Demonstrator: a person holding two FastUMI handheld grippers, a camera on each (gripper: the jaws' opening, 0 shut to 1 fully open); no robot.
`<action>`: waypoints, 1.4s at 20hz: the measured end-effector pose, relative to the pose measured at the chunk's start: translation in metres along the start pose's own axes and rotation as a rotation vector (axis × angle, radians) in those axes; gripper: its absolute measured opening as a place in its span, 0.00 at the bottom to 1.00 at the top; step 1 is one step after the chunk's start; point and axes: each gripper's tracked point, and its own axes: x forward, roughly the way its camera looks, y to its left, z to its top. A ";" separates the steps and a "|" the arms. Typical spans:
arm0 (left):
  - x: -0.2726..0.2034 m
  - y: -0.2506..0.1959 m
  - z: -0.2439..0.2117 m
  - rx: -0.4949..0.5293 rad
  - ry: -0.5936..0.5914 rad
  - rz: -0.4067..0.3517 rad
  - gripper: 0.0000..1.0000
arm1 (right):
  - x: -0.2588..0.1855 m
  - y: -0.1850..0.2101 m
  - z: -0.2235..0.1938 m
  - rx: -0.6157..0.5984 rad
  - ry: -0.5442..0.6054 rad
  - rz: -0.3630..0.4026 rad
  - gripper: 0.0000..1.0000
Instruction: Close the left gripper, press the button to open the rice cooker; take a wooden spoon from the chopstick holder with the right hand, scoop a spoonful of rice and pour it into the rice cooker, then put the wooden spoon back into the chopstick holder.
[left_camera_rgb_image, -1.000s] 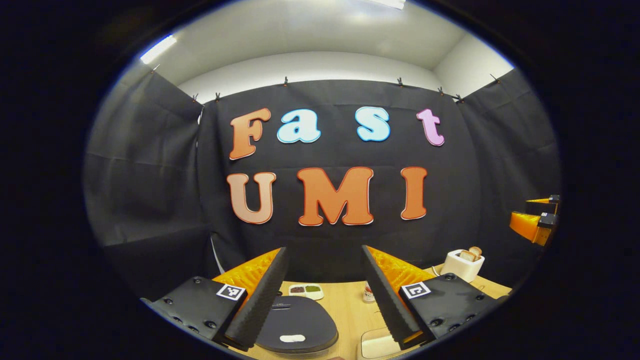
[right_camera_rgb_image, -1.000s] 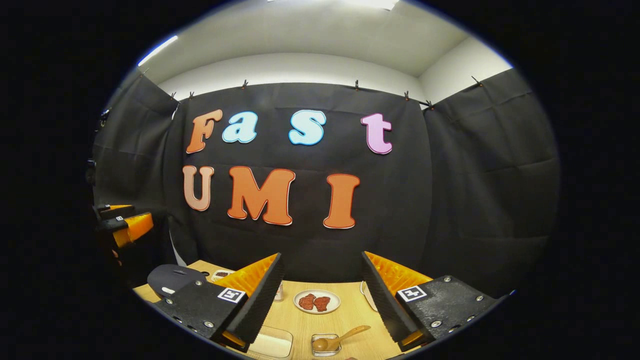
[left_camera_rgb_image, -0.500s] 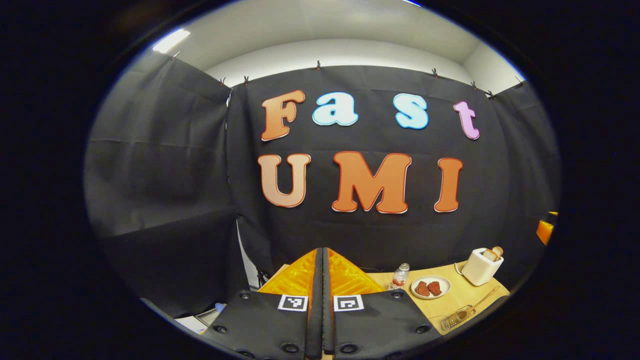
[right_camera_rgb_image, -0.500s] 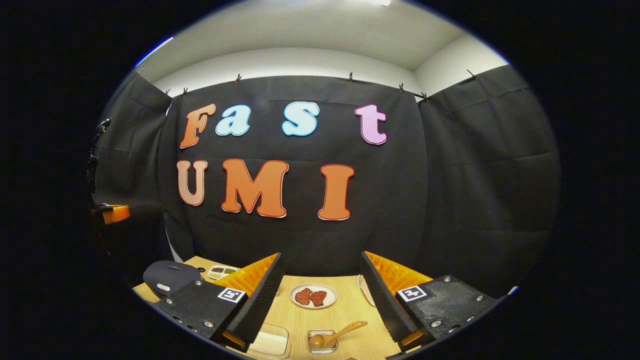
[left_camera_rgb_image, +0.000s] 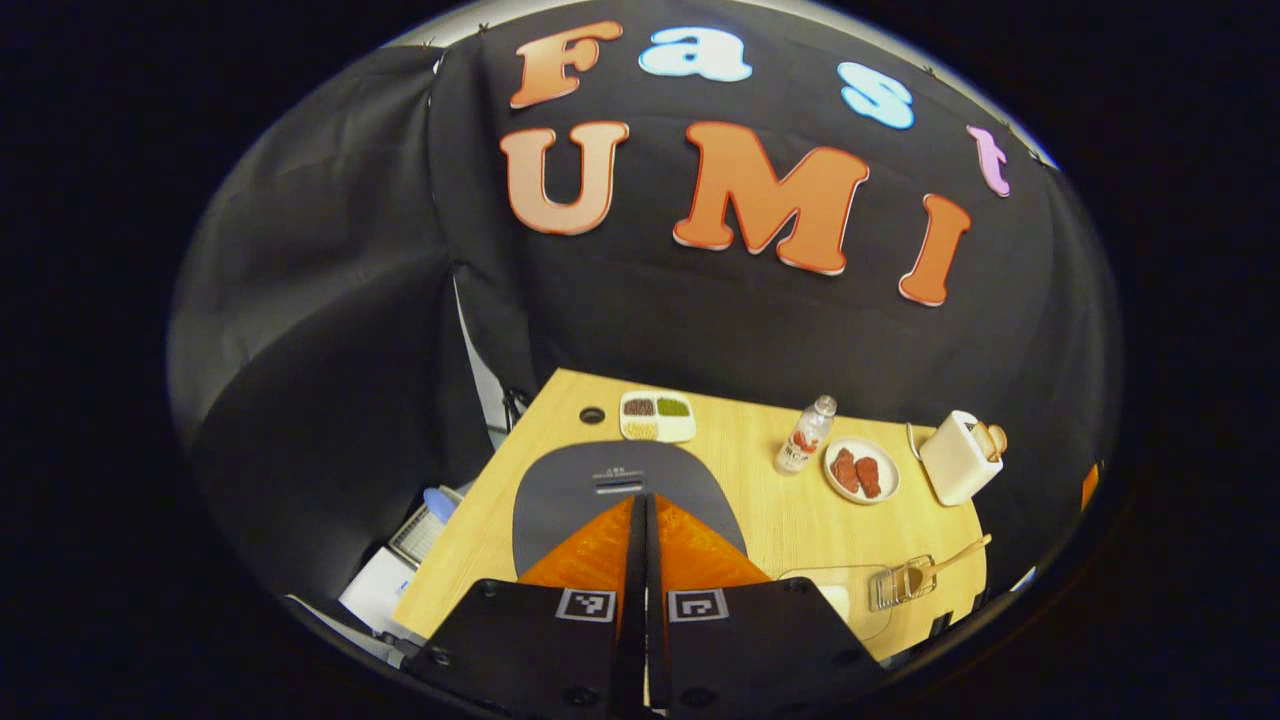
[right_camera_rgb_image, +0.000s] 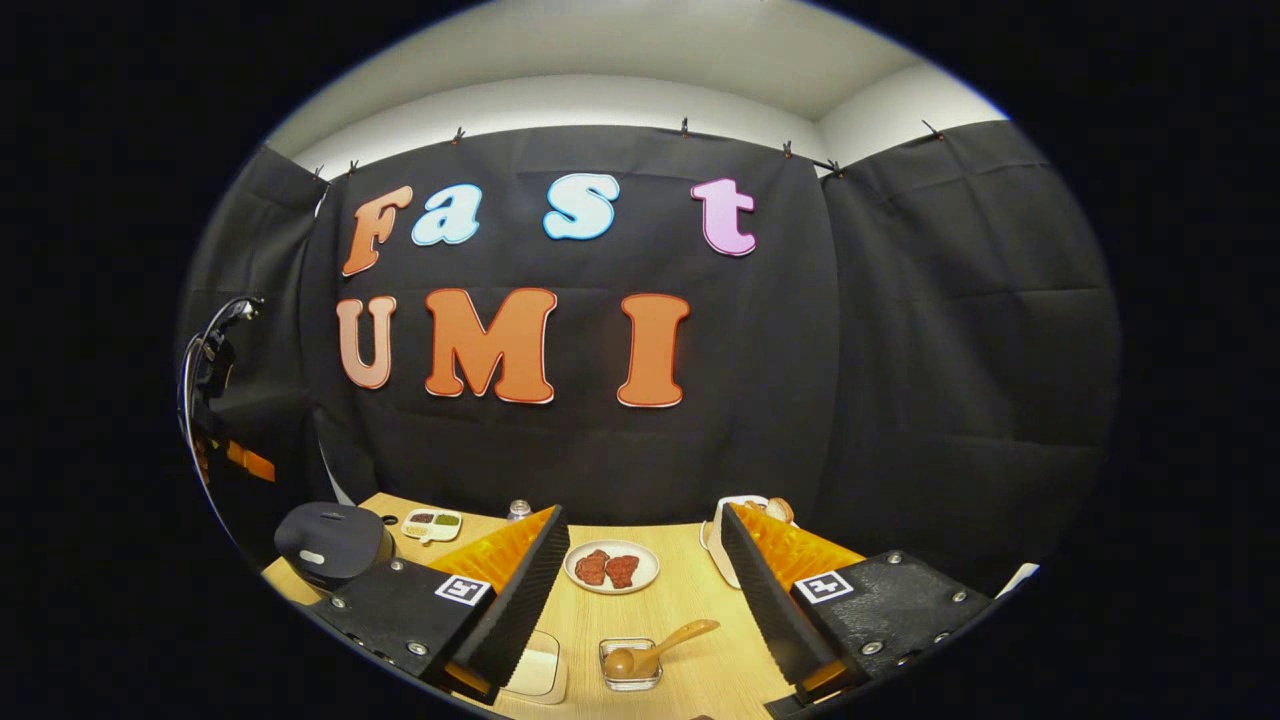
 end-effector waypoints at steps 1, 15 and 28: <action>0.008 -0.002 -0.011 -0.024 0.061 -0.014 0.05 | -0.001 -0.001 -0.003 -0.005 0.005 -0.004 0.95; 0.070 -0.001 -0.110 -0.248 0.446 -0.065 0.06 | 0.005 -0.007 -0.047 -0.030 0.108 -0.003 0.95; 0.047 -0.006 -0.099 -0.018 0.037 0.053 0.05 | 0.023 0.019 -0.102 -0.025 0.253 0.085 0.94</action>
